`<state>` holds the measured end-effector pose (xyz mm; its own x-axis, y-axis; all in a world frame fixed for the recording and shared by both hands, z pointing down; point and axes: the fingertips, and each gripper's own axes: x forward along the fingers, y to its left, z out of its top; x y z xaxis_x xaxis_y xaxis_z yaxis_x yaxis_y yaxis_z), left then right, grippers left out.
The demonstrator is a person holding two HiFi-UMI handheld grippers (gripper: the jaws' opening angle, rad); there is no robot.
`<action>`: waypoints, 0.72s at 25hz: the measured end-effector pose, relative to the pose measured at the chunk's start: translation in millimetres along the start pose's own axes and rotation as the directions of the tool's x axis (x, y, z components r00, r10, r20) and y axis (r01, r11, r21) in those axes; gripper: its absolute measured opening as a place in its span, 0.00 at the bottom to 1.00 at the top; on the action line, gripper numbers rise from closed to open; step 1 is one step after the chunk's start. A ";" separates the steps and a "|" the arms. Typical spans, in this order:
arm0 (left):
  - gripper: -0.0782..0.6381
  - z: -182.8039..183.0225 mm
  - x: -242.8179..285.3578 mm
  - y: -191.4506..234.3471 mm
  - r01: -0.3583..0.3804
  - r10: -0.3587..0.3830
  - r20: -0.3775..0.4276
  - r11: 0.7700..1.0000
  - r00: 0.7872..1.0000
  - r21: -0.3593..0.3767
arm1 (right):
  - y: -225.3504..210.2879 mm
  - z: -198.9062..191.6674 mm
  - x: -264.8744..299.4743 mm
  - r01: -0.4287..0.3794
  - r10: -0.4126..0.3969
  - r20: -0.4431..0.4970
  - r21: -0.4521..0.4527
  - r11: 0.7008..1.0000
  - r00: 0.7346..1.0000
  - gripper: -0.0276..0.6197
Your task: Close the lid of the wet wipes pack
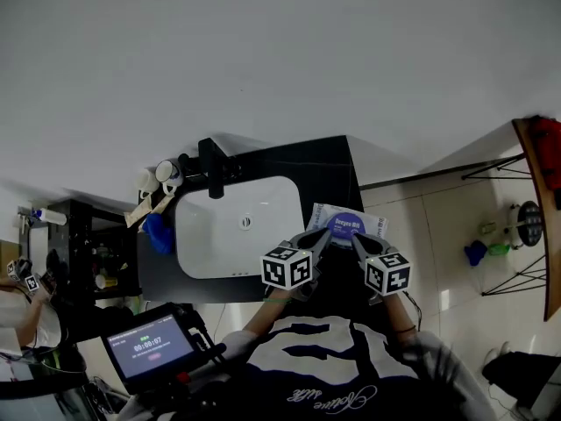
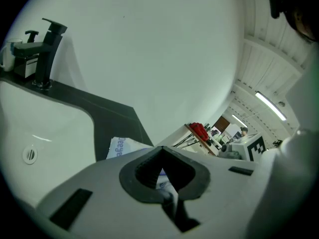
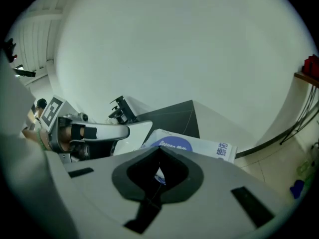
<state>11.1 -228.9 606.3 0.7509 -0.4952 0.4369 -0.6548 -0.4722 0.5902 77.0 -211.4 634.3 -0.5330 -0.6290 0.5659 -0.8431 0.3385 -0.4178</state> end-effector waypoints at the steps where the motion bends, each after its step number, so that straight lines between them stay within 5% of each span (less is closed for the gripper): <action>1: 0.11 7.7 -5.5 -6.4 0.021 -0.021 0.022 1.000 1.000 0.005 | 4.3 3.6 -4.6 0.014 -0.014 0.022 0.008 1.000 1.000 0.04; 5: 0.11 27.2 -27.1 -33.8 0.097 -0.100 0.074 0.994 0.992 0.044 | 24.4 18.4 -29.0 0.059 -0.067 0.130 0.068 0.996 0.989 0.04; 9: 0.11 15.2 -36.1 -44.1 0.125 -0.129 0.045 0.988 0.991 0.087 | 42.4 18.8 -52.5 0.075 -0.099 0.219 0.111 0.991 0.971 0.04; 18: 0.11 -12.9 -51.6 -86.7 0.163 -0.167 0.017 0.976 0.986 0.147 | 53.9 2.1 -98.5 0.079 -0.115 0.295 0.130 0.988 0.949 0.04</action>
<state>30.3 -153.0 541.3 0.8483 -0.4214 0.3206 -0.5290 -0.6489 0.5470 84.3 -132.7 554.6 -0.3880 -0.8419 0.3750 -0.8661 0.1939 -0.4607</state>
